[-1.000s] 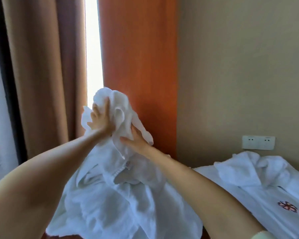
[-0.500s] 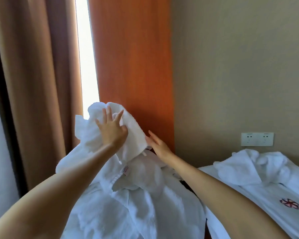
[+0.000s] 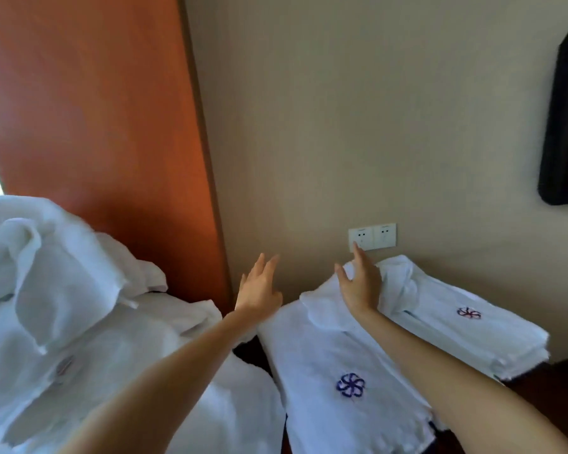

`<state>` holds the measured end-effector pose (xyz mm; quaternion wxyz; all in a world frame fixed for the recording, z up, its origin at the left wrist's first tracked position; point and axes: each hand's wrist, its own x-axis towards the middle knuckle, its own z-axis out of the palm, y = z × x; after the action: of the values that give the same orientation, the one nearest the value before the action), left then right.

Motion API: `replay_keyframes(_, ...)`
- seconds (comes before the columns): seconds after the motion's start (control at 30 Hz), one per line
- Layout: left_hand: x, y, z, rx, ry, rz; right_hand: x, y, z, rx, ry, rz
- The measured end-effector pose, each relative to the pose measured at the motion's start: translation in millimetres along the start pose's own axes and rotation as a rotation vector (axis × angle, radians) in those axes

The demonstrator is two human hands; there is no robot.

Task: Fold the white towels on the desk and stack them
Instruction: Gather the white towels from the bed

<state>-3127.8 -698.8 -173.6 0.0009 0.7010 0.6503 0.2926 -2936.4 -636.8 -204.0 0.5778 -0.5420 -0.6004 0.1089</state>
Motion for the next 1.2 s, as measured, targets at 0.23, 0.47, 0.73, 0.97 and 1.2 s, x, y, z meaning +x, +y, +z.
replay_keyframes(0.23,42.7,36.2,105.0,-0.190,-0.267,-0.089,37.4,97.7,-24.6,-0.409,-0.064,0.207)
replay_keyframes(0.47,64.7,54.1,140.6,-0.033,-0.242,0.045,51.8,132.0,-22.6,-0.587,-0.248,0.276)
replay_keyframes(0.73,39.5,56.0,126.7,-0.118,-0.139,0.042,27.7,103.7,-25.3,-0.273,-0.086,0.224)
replay_keyframes(0.97,-28.9,44.3,59.9,-0.150,0.058,0.065,-11.0,46.6,-54.3,0.197,-0.213,0.370)
replay_keyframes(1.2,-176.3,2.3,-38.3,-0.426,0.052,-0.106,-126.2,-28.1,-87.5,0.383,-0.408,0.181)
